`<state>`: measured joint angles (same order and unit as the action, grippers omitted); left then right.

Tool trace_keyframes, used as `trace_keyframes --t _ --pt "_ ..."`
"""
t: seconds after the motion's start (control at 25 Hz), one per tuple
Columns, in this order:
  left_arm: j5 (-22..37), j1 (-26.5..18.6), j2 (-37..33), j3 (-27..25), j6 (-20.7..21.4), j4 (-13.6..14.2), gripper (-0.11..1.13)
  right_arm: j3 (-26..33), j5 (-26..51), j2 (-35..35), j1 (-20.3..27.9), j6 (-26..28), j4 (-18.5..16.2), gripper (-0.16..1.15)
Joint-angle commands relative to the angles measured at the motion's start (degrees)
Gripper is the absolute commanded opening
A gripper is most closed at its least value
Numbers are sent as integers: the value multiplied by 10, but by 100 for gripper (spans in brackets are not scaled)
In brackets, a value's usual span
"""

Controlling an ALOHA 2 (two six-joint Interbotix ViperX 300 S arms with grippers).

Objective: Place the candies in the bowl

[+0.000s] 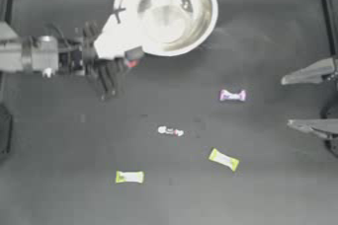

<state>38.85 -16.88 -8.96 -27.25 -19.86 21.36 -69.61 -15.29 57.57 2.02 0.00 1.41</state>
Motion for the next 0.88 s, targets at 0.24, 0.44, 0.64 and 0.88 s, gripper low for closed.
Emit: trace_keyframes --t 0.24,0.44,0.64,0.88 --pt "-54 -98 74 98 69 2 51 13 -4 -28 7 0 10 100" --pt "-51 -127 152 169 109 -3 51 23 -3 -47 11 -2 9 100" --pt "-48 -143 200 208 127 -5 57 24 -3 -60 23 -1 9 100" --pt "-40 -149 233 233 123 -6 109 25 7 -62 34 -1 11 100"
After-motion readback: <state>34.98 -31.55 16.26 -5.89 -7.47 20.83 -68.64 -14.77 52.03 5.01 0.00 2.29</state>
